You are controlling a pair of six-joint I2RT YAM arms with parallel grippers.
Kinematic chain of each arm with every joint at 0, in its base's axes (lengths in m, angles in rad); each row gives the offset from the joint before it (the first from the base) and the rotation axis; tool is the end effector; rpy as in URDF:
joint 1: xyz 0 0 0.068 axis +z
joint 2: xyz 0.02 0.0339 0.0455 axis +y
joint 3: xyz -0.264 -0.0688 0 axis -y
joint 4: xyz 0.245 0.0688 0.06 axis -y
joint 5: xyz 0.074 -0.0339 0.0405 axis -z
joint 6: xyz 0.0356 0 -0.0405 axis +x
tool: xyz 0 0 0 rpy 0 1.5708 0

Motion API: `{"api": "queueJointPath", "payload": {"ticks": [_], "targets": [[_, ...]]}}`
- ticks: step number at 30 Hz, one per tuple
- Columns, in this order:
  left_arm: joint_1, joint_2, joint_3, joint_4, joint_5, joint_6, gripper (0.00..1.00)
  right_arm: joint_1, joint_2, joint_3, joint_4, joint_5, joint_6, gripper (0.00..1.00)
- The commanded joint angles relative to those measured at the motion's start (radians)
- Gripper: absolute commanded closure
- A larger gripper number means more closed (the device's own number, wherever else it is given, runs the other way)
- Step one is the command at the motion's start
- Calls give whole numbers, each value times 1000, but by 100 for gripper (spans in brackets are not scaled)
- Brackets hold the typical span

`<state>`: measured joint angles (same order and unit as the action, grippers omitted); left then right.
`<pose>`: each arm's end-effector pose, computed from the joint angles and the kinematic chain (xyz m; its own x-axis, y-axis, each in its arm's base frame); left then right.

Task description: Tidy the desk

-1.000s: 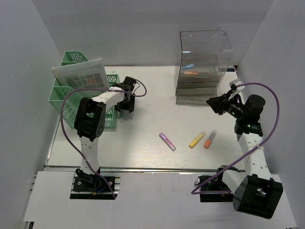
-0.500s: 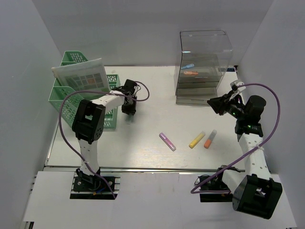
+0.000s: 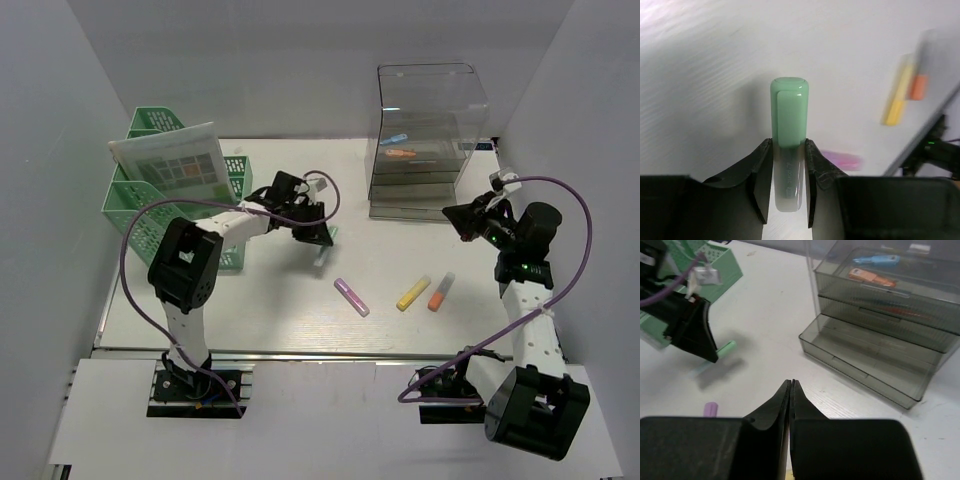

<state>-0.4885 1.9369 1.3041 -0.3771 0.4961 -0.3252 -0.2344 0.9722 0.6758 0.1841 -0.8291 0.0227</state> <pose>0.3484 -0.2044 0.1743 -0.9118 0.1664 -0.3753 0.3641 0.7502 -0.5519 0.2206 -0.0257 0.3064 -0.1216 0.0448 -0.9916 -0.5531 0.8264 0.1052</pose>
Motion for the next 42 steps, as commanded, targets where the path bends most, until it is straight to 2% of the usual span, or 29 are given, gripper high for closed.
{"api": "queueJointPath", "payload": {"ticks": [1,4,7,8,12,17,21,32,40,42], "targets": [[-45,-112,37,259,191,-119,78,-14,-26,13,32,77,19,100],[-77,-66,104,369,242,-207,79,-29,-38,18,25,148,25,100],[-127,-3,196,445,225,-192,81,-52,-50,15,25,169,23,100],[-149,13,223,440,211,-122,84,-62,-58,13,28,171,26,100],[-206,82,342,402,57,153,84,-88,-76,2,43,170,36,100],[-243,97,296,553,-1,441,85,-108,-82,-13,64,154,43,100],[-262,167,308,650,-46,578,86,-121,-79,-18,71,133,43,100],[-271,365,454,855,-194,650,87,-132,-76,-25,80,101,48,100],[-271,404,504,902,-182,614,87,-132,-70,-30,86,87,46,100],[-271,384,500,912,-122,582,88,-137,-73,-32,84,88,39,100]]}}
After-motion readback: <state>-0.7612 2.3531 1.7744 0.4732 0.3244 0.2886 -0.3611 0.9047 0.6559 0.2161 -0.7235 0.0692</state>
